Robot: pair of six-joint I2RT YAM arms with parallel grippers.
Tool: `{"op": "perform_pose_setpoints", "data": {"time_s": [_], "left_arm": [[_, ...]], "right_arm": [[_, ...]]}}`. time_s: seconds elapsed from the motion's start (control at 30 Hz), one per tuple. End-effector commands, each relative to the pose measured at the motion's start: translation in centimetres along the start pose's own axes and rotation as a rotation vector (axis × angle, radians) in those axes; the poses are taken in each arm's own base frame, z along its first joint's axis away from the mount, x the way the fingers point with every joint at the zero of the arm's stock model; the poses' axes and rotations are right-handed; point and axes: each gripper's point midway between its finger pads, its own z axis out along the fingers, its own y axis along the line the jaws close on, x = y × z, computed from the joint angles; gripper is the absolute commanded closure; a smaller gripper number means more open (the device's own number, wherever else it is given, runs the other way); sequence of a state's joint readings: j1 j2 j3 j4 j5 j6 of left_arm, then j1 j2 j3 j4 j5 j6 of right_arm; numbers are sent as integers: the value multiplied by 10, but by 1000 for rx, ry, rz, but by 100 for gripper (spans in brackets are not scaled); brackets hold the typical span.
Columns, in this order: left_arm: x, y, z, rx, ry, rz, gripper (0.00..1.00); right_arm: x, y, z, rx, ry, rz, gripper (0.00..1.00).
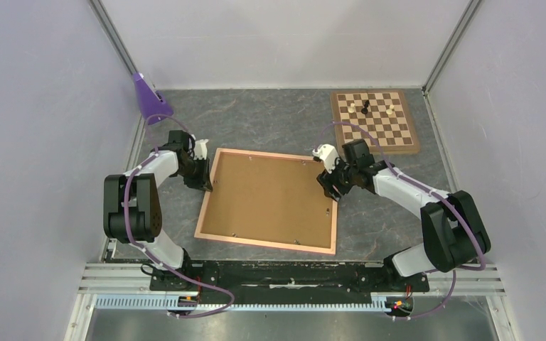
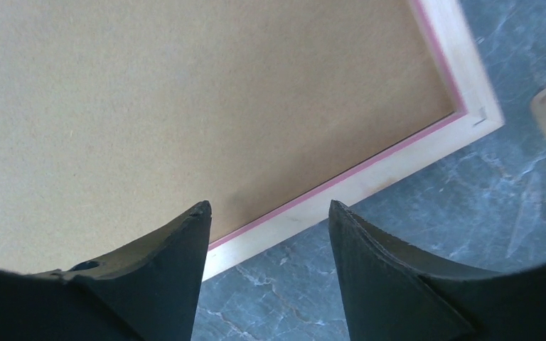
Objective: Put the photo into the frame
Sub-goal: Adjust the photo frame at the center of the board, then install the photo frame at the center of the board.
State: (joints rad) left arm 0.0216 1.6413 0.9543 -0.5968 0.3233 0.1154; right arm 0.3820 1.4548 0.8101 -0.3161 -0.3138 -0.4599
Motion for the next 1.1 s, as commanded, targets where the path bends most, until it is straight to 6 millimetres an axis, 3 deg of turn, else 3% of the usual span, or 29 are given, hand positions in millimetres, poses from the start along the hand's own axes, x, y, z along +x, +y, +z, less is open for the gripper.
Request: {"op": "perform_pose_setpoints", "data": {"time_s": [0.0, 0.17, 0.37, 0.57, 0.9, 1.0, 1.07], "left_arm": [[-9, -11, -4, 37, -38, 6, 98], [-15, -12, -5, 20, -54, 14, 98], [-18, -12, -2, 0, -65, 21, 98], [-17, -11, 0, -9, -69, 21, 98], [-12, -9, -2, -21, -65, 37, 98], [-12, -9, -3, -25, -68, 39, 98], [-13, -8, -5, -32, -68, 44, 98]], "right_arm": [[14, 14, 0, -44, 15, 28, 34], [30, 26, 3, -85, 50, 47, 32], [33, 38, 4, -145, 50, 72, 26], [41, 48, 10, -194, 61, 105, 27], [56, 8, 13, -38, 117, 216, 42], [58, 7, 13, -43, 117, 226, 45], [54, 8, 15, -65, 106, 230, 54]]}}
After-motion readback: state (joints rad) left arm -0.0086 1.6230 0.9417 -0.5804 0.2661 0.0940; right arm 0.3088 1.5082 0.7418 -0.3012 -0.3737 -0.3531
